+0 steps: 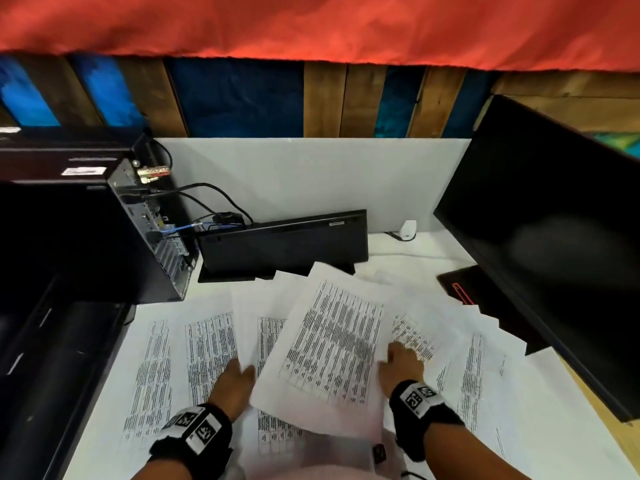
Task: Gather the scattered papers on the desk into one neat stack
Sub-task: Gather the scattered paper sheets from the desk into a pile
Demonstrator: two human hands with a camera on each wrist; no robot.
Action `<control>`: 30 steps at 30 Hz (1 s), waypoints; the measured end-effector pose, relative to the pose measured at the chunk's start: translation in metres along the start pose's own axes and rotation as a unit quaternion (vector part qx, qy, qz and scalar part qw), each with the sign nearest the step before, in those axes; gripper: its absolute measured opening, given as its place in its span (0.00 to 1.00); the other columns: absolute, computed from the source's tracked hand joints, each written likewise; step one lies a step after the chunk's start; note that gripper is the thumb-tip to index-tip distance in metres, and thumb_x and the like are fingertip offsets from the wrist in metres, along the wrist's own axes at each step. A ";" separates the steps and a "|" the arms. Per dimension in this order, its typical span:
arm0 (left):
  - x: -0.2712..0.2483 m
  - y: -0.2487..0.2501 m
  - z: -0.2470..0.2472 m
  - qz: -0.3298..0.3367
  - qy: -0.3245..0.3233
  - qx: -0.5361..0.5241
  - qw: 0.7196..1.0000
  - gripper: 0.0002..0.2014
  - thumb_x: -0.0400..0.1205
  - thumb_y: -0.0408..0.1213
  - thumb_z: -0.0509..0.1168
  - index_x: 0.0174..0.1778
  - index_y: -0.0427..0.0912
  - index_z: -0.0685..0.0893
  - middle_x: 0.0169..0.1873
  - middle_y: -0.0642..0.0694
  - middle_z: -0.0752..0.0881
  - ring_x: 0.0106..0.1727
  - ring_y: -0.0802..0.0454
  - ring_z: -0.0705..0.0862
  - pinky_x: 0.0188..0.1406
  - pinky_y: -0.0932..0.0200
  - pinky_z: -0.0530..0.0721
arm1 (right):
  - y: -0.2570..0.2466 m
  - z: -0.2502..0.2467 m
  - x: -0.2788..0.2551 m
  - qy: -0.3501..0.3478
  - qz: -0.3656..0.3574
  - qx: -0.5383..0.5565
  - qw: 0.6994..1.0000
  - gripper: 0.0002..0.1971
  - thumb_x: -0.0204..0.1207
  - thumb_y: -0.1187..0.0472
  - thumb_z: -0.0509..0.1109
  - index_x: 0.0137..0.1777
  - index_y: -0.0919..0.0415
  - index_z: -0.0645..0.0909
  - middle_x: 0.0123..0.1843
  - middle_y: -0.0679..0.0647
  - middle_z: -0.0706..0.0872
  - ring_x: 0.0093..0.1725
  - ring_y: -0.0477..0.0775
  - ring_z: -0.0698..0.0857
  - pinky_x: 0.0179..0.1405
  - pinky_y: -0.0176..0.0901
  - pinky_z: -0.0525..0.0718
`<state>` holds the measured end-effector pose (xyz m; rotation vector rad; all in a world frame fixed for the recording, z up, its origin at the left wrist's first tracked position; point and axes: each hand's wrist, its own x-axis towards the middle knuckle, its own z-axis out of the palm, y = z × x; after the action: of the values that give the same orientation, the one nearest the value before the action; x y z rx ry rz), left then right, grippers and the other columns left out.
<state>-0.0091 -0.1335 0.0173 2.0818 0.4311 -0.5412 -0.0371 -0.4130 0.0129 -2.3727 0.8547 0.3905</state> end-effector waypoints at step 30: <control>0.023 -0.011 0.029 0.028 -0.042 0.016 0.999 0.18 0.74 0.24 0.70 0.57 0.41 0.76 0.49 0.44 0.85 0.52 0.46 0.83 0.50 0.54 0.81 | 0.008 0.000 0.017 -0.016 0.010 0.146 0.989 0.13 0.80 0.64 0.60 0.62 0.65 0.78 0.58 0.62 0.86 0.58 0.61 0.85 0.53 0.41 0.80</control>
<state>-0.0015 -0.1501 -0.0160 2.0876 0.3169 -0.6031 -0.0293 -0.4267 0.0019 -2.0839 0.8587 0.2897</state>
